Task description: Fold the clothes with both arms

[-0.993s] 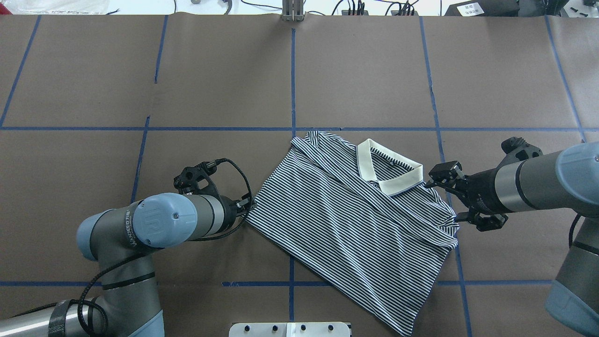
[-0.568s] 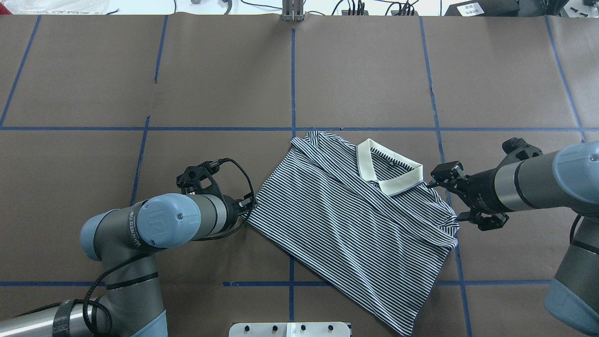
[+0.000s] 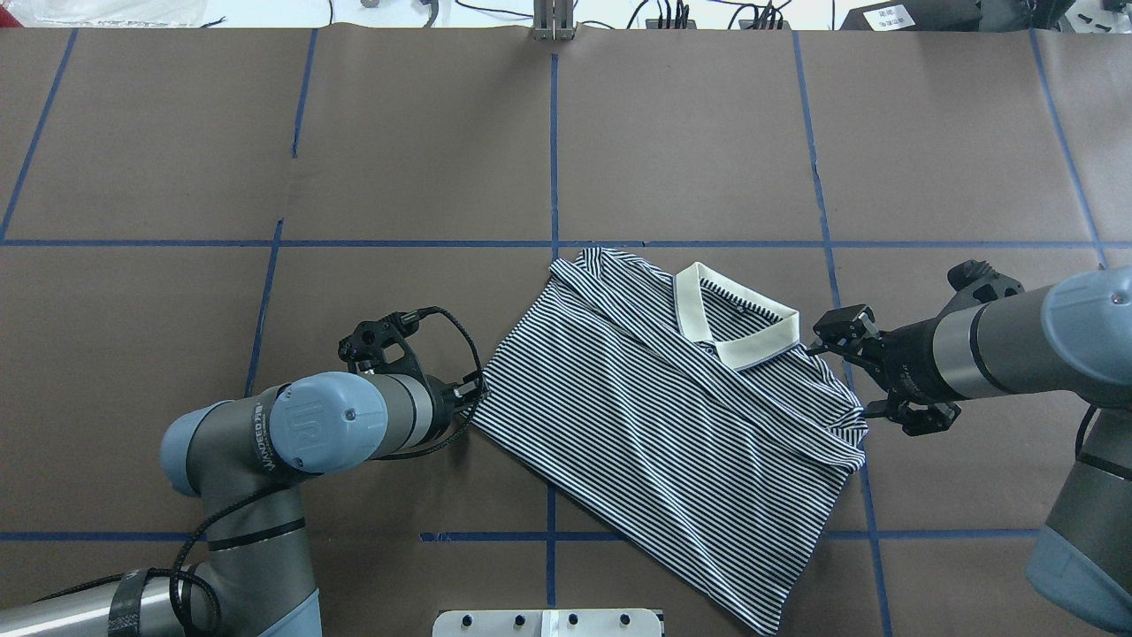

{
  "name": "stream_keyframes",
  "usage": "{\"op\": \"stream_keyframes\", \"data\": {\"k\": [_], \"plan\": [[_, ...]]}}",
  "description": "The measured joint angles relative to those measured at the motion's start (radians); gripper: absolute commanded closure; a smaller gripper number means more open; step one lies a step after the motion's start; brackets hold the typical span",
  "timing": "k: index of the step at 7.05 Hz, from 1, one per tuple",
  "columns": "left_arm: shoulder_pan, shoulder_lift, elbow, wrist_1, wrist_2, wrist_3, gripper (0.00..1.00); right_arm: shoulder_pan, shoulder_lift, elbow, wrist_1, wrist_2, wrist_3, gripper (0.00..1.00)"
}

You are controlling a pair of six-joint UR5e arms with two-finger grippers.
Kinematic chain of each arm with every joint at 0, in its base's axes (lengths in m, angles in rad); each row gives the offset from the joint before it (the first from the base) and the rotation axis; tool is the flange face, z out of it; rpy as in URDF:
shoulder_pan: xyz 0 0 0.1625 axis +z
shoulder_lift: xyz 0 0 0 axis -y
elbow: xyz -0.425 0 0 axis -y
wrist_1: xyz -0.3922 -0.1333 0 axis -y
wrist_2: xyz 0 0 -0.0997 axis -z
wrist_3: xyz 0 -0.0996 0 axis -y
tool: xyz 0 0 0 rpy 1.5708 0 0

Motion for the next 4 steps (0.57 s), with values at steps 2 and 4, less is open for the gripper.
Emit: {"op": "stream_keyframes", "data": {"k": [2, 4], "plan": [[0.001, 0.000, 0.004, 0.000, 0.000, 0.000, 0.86, 0.001, -0.001, 0.001, 0.000, 0.000, 0.000, 0.00], [0.003, -0.002, 0.006, 0.000, 0.000, 0.000, 1.00, 0.002, -0.002, 0.002, 0.000, 0.000, 0.000, 0.00]]}}
